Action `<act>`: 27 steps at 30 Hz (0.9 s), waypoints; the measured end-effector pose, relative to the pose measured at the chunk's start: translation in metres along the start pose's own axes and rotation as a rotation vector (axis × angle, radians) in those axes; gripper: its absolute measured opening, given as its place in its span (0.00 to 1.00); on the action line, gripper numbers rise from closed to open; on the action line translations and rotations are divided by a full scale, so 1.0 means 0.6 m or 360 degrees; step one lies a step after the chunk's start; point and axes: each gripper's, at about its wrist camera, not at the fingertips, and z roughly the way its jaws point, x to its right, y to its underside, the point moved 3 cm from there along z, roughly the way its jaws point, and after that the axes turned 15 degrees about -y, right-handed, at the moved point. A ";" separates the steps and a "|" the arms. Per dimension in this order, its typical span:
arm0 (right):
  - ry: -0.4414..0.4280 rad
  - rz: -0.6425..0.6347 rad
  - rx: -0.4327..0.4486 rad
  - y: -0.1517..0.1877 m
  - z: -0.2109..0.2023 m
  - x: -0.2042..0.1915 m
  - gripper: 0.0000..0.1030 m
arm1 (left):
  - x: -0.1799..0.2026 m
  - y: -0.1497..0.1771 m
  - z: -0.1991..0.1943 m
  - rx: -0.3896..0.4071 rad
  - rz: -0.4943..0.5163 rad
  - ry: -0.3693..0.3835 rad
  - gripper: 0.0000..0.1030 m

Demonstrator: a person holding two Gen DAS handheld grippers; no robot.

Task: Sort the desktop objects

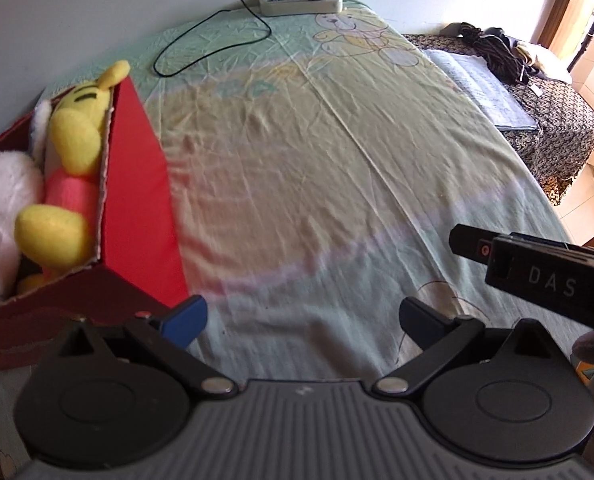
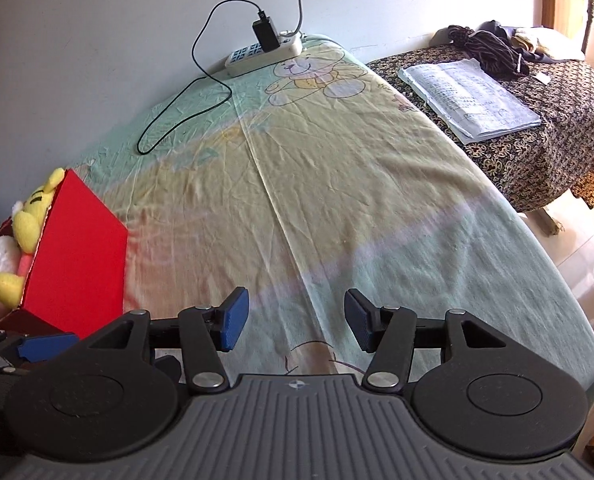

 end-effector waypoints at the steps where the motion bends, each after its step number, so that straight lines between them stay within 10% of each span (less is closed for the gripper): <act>1: -0.0006 -0.0007 -0.0020 0.000 0.004 0.001 0.55 | 0.000 0.001 0.003 -0.0016 -0.0011 -0.0008 0.99; 27: 0.0046 -0.0138 -0.0218 0.007 0.052 -0.013 0.56 | -0.014 0.010 0.050 -0.0204 -0.0075 -0.0084 0.98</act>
